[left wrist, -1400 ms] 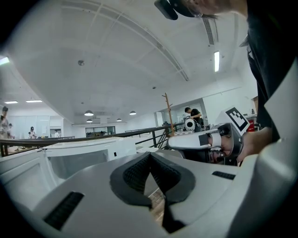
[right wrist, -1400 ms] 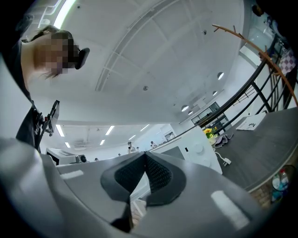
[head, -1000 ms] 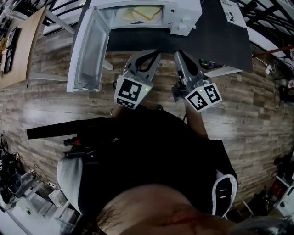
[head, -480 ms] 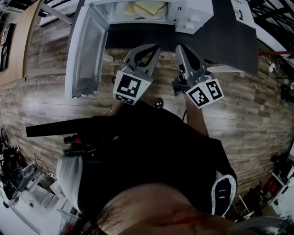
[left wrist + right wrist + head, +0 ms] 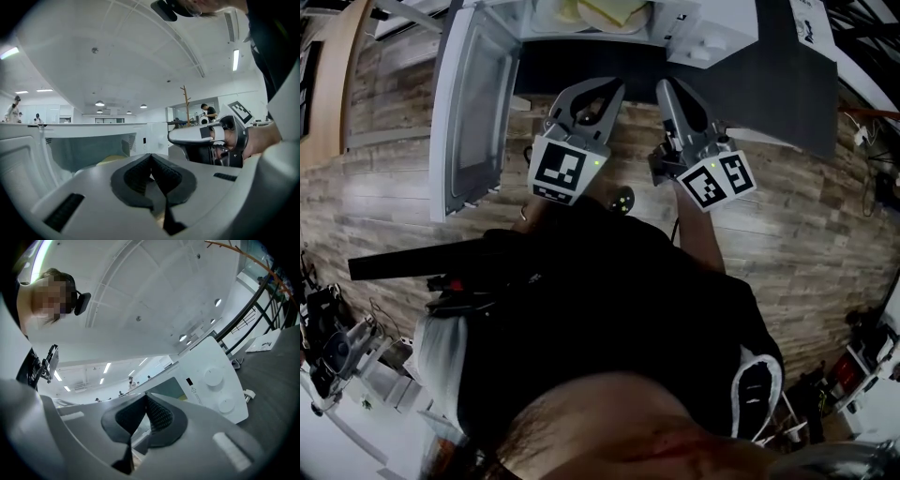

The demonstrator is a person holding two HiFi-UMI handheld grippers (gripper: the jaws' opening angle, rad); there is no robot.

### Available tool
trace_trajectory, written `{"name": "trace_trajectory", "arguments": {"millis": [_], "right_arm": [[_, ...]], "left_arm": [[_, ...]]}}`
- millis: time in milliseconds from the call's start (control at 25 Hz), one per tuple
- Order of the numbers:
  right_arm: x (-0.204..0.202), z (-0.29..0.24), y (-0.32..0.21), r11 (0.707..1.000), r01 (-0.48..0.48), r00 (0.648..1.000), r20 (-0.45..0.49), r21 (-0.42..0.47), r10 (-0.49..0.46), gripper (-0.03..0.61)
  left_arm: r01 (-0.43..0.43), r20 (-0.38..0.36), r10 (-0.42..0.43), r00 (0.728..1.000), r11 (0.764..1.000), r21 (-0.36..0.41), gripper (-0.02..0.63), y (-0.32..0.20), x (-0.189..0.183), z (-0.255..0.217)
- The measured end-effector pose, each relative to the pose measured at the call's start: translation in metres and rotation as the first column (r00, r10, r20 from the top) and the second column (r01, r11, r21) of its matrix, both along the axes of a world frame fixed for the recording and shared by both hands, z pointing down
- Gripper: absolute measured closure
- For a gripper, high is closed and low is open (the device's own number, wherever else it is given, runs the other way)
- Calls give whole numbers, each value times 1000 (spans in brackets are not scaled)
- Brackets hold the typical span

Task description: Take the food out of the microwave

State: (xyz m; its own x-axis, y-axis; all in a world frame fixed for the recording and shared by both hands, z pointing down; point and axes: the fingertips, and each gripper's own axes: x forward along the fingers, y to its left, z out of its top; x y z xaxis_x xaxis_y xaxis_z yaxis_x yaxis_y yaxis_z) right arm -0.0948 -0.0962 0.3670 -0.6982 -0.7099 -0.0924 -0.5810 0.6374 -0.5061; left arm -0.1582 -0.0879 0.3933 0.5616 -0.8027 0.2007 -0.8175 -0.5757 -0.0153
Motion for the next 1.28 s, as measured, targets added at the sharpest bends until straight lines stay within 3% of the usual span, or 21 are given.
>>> {"name": "trace_trajectory", "arguments": {"millis": [400,640,840,1280], "right_arm": [[-15,13,-27,999,-15,999,29,-41,16,577],[-20,34,-49,993,-38,996,71,-112,46,577],[-28,57,-62,986,-52,997,45,-159,60,577],[-38,90,-86,957,-98,990,67,-274,121,515]], "left_arm": [[21,-8,-21,1000,999,-35,607,-24,-16,14],[20,-9,-20,1000,998,-52,607,-36,-21,26],[30,-12,-31,999,997,-65,607,-39,-26,33],[36,6,-36,999,997,-73,607,-43,-32,40]]}}
